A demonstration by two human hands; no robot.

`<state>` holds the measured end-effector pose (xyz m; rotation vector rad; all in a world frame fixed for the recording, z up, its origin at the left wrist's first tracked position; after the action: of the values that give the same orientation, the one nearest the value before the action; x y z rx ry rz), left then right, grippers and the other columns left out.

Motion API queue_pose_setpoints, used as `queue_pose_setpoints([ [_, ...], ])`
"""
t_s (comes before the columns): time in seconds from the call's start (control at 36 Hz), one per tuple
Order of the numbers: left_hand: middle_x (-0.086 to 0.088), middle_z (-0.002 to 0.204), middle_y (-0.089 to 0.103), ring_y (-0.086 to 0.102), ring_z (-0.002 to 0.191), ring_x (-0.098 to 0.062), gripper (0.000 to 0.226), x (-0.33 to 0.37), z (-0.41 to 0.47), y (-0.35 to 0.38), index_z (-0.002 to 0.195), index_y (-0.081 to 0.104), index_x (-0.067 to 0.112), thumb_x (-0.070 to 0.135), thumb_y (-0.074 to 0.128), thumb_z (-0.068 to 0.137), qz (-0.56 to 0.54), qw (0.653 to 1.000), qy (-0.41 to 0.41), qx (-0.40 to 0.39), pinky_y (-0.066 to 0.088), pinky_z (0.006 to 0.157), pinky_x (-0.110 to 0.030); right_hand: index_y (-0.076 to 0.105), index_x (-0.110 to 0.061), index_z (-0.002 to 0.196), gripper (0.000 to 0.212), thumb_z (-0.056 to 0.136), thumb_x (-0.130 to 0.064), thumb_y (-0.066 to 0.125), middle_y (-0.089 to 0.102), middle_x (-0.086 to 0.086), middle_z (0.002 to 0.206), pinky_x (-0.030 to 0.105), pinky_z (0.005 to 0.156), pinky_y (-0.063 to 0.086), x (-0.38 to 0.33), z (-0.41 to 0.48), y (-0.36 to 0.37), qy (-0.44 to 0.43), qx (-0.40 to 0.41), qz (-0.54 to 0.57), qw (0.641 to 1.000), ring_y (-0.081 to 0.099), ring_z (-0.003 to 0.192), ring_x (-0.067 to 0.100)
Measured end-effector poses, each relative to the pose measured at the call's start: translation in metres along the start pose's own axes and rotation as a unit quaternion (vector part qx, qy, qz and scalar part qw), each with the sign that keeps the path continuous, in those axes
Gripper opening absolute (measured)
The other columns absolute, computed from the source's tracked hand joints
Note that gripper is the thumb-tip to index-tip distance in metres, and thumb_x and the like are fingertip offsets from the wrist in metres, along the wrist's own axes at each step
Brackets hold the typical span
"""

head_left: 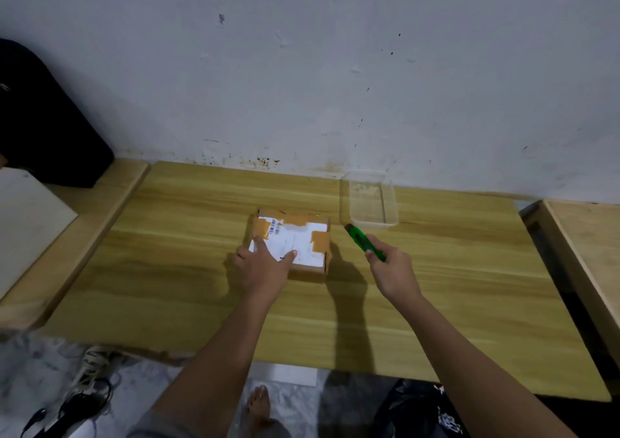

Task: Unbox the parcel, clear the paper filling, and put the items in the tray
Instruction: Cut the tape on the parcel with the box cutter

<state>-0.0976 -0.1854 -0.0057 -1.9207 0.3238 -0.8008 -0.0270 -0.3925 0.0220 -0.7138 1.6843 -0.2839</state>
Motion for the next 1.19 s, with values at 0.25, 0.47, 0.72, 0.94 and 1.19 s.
queue_pose_setpoints([
  [0.25, -0.022, 0.136, 0.030, 0.035, 0.122, -0.036, 0.094, -0.013, -0.018, 0.006, 0.147, 0.011, 0.026, 0.065, 0.058, 0.075, -0.077, 0.996, 0.024, -0.034, 0.036, 0.097, -0.040, 0.051, -0.029, 0.130, 0.038, 0.094, -0.017, 0.044, 0.068, 0.015, 0.095, 0.035, 0.055, 0.044, -0.007, -0.002, 0.020, -0.018, -0.007, -0.020, 1.000, 0.055, 0.059, 0.022],
  [0.47, -0.019, 0.144, 0.027, 0.041, 0.125, -0.036, 0.112, -0.022, -0.003, 0.013, 0.148, -0.008, 0.034, 0.063, 0.066, 0.069, -0.174, 0.976, 0.060, -0.112, 0.043, 0.094, -0.037, 0.048, -0.037, 0.129, 0.043, 0.092, -0.018, 0.041, 0.061, 0.007, 0.070, 0.029, 0.047, 0.039, -0.019, 0.012, 0.036, -0.054, -0.004, -0.093, 0.994, 0.047, 0.049, 0.018],
  [0.72, -0.020, 0.145, 0.022, 0.031, 0.132, -0.036, 0.114, -0.020, 0.000, 0.016, 0.148, -0.006, 0.034, 0.061, 0.070, 0.067, -0.177, 0.977, 0.059, -0.104, 0.037, 0.100, -0.040, 0.042, -0.035, 0.133, 0.044, 0.092, -0.020, 0.039, 0.063, 0.011, 0.081, 0.033, 0.053, 0.047, -0.027, 0.022, 0.051, -0.043, 0.003, -0.152, 0.987, 0.060, 0.066, 0.028],
  [0.94, -0.020, 0.145, 0.022, 0.029, 0.132, -0.036, 0.115, -0.021, 0.003, 0.021, 0.147, -0.007, 0.036, 0.063, 0.069, 0.066, -0.178, 0.978, 0.048, -0.095, 0.034, 0.102, -0.041, 0.041, -0.027, 0.132, 0.041, 0.093, -0.016, 0.037, 0.052, 0.006, 0.070, 0.030, 0.053, 0.040, -0.034, 0.018, 0.053, -0.058, 0.025, -0.230, 0.971, 0.051, 0.062, 0.027],
  [1.19, -0.020, 0.146, 0.023, 0.028, 0.133, -0.038, 0.116, -0.021, 0.002, 0.022, 0.147, -0.008, 0.035, 0.066, 0.067, 0.065, -0.162, 0.982, 0.046, -0.089, 0.033, 0.104, -0.044, 0.038, -0.025, 0.134, 0.042, 0.093, -0.017, 0.036, 0.054, 0.007, 0.073, 0.030, 0.052, 0.038, -0.031, 0.016, 0.057, -0.063, 0.027, -0.251, 0.966, 0.051, 0.064, 0.027],
])
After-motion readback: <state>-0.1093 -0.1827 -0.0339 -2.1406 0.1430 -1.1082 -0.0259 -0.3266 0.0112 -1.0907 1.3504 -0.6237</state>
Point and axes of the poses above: each hand's wrist, its own z-axis towards the middle knuckle, its own y-axis out of the palm, x = y × z, the point moved 2 cm from there along z, towards the middle knuckle
